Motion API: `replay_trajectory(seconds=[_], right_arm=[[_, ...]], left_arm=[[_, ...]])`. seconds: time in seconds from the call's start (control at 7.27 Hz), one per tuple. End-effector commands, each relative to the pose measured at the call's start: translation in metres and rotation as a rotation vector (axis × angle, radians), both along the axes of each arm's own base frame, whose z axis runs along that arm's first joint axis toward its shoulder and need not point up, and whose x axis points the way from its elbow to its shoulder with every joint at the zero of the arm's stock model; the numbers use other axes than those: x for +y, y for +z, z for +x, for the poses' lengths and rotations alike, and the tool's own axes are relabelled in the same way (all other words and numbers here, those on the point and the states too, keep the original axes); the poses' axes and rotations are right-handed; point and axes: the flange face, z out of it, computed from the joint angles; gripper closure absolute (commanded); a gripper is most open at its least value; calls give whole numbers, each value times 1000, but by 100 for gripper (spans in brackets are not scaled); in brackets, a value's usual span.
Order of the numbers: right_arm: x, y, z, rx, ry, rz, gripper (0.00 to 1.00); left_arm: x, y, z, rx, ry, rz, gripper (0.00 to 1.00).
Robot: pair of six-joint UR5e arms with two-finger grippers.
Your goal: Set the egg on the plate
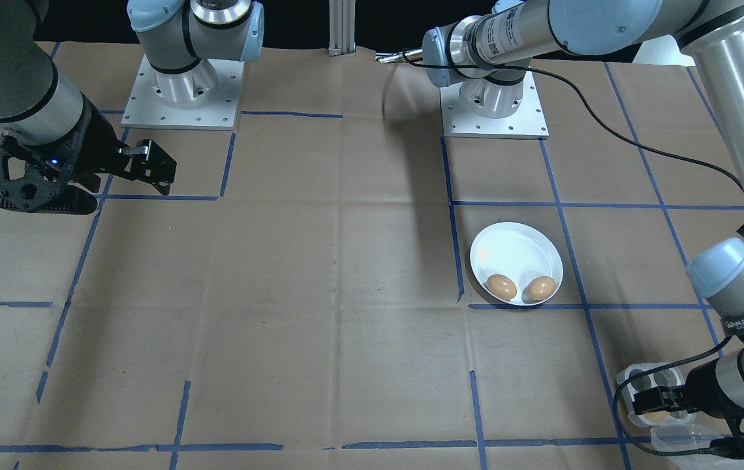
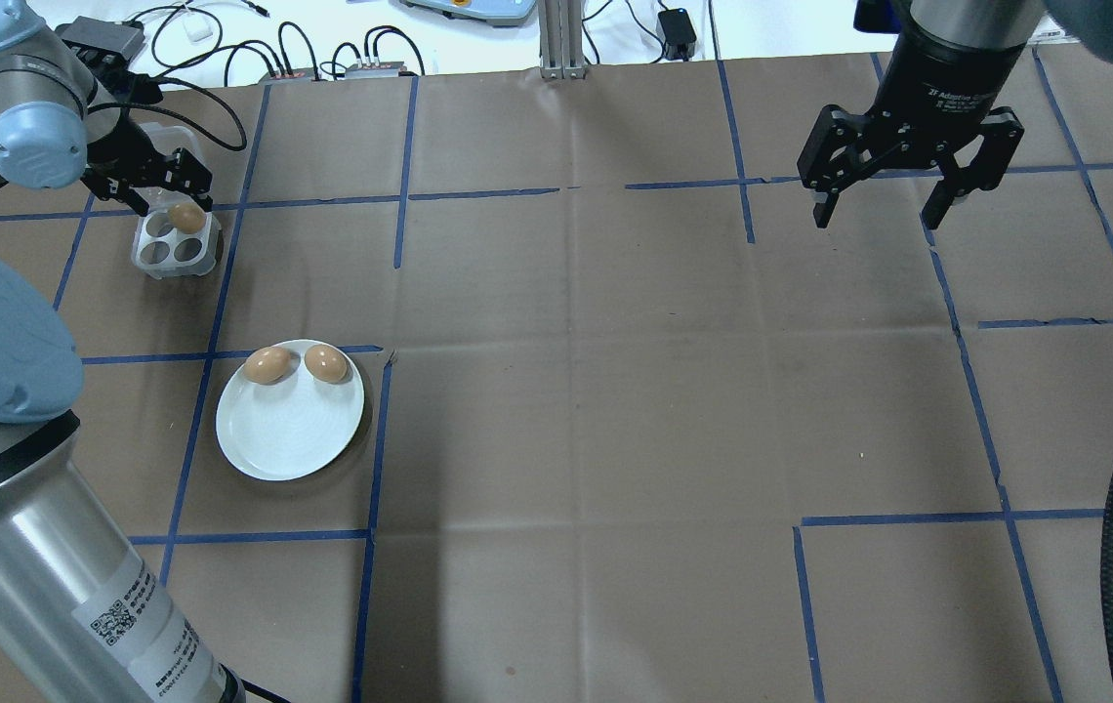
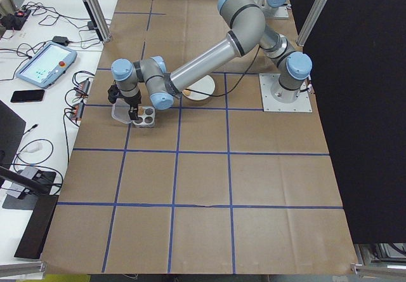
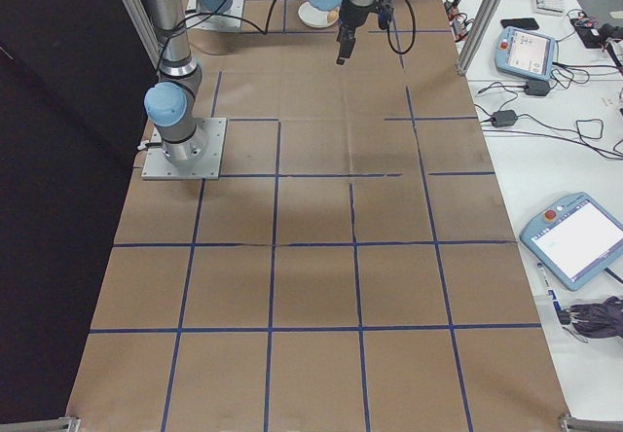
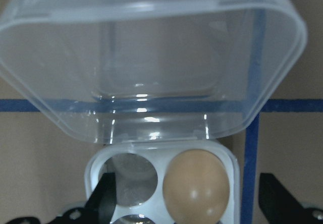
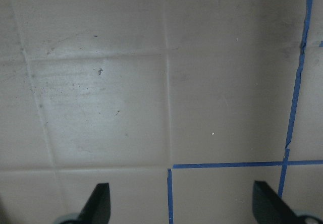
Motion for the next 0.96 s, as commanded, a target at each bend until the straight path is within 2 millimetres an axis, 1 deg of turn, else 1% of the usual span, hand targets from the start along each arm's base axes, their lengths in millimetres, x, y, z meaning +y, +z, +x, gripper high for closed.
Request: replay_trajectory(seconds=[0.0, 0.14, 0.28, 0.55, 0.69, 0.83], right_arm=[[0, 0, 0, 0, 0, 0, 0], [0, 0, 0, 0, 0, 0, 0], [0, 0, 0, 0, 0, 0, 0], [0, 0, 0, 0, 0, 0, 0], [0, 0, 0, 0, 0, 0, 0], [0, 0, 0, 0, 0, 0, 0]], left_arm=[[0, 4, 0, -3, 0, -7, 14], [1, 5, -2, -1, -1, -7, 23], [1, 6, -2, -2, 0, -9, 27], [1, 7, -2, -2, 5, -10, 45], [1, 4, -3, -1, 3, -6, 50], [1, 6, -3, -1, 5, -7, 53]])
